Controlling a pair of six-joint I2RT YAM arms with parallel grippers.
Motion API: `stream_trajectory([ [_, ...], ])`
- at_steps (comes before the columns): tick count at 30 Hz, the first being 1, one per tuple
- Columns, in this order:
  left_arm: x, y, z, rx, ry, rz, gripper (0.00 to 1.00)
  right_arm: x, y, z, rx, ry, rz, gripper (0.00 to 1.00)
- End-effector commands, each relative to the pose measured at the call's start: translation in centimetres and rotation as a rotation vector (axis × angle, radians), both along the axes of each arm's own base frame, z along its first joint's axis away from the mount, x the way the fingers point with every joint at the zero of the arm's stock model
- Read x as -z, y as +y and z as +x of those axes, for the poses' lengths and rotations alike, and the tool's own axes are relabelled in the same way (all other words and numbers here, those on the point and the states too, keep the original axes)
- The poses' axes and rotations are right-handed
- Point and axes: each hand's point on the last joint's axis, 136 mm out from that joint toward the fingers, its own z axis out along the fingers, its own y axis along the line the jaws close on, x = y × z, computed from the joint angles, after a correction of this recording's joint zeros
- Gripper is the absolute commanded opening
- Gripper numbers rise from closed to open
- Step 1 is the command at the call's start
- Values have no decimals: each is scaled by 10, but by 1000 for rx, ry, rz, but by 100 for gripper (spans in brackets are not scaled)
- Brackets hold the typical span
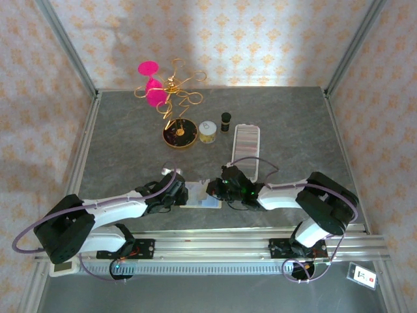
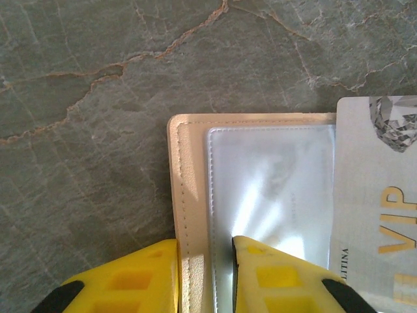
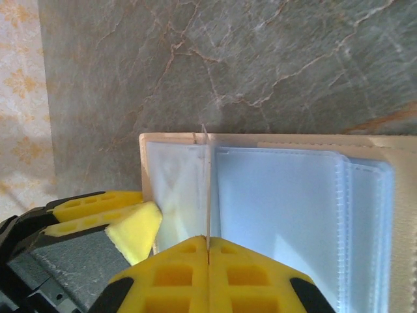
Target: Put the credit cards into the card holder
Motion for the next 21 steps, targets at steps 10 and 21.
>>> stream_trajectory([
  [10, 18, 13, -20, 0, 68, 47, 23, -1, -9, 1, 47, -24, 7, 0],
  [21, 18, 14, -20, -3, 65, 45, 23, 4, 11, -14, -27, 5, 22, 0],
])
